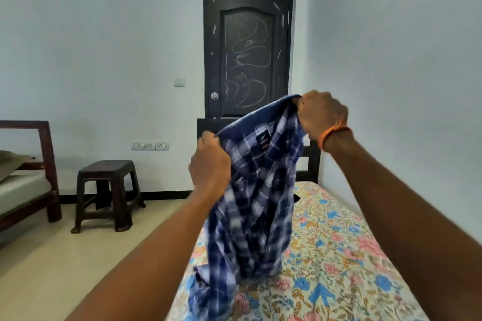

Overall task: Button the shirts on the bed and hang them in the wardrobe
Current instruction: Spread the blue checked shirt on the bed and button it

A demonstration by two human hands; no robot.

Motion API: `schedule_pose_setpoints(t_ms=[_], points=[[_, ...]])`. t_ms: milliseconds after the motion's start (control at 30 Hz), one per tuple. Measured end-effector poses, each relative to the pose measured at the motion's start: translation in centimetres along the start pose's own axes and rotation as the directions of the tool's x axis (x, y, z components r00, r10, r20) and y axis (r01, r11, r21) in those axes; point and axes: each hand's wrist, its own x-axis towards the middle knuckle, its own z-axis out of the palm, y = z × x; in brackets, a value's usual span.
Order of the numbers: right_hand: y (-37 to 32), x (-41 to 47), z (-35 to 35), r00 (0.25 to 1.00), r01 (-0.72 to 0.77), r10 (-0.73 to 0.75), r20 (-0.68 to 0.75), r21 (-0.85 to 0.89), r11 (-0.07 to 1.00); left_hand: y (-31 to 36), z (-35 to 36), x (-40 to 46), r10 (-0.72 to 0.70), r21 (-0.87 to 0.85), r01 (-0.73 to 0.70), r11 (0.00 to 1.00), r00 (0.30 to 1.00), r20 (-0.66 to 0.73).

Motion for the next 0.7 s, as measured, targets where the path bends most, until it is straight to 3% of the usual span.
schedule_pose_setpoints(t_ms=[100, 133, 200, 267, 333, 400, 467, 600, 700], points=[[0.5, 2.9, -3.3, 0.999, 0.023, -0.026, -0.022, -0.115, 0.993, 2.1, -3.8, 4.4, 0.318, 0.332, -0.293, 0.897, 0.948, -0.025], [0.5, 4.2, -4.3, 1.0, 0.009, -0.009, -0.003, -0.033, 0.999, 3.5, -5.1, 5.8, 0.37, 0.406, -0.331, 0.852, 0.929, -0.019], [0.0, 6.9, -6.0, 0.992, -0.081, 0.045, 0.117, 0.319, 0.944, 6.8, -7.4, 8.1, 0.326, 0.402, -0.283, 0.871, 0.945, -0.042], [-1.3, 9.2, -7.5, 0.952, -0.27, 0.104, 0.289, 0.626, 0.731, 9.6, -8.9, 10.6, 0.148, 0.268, -0.134, 0.954, 0.988, -0.033], [-2.5, 10.5, -8.1, 0.912, -0.387, 0.099, 0.397, 0.756, 0.528, 11.4, -9.4, 13.3, -0.058, -0.074, 0.066, 0.995, 0.992, 0.111], [-3.2, 11.4, -7.3, 0.909, -0.398, 0.045, 0.414, 0.833, 0.385, 12.3, -9.2, 15.2, -0.148, -0.465, 0.283, 0.839, 0.941, 0.304], [-3.8, 12.5, -5.6, 0.908, -0.413, 0.051, 0.417, 0.864, 0.287, 12.3, -8.1, 16.0, -0.141, -0.682, 0.369, 0.631, 0.92, 0.367], [-3.7, 13.1, 0.1, 0.881, -0.45, -0.005, 0.473, 0.841, 0.3, 9.9, -2.3, 17.2, -0.199, -0.781, 0.396, 0.484, 0.918, 0.342], [-1.7, 11.8, 8.3, 0.885, -0.429, -0.01, 0.465, 0.824, 0.369, 5.0, 5.3, 15.8, -0.183, -0.731, 0.494, 0.471, 0.865, 0.467]])
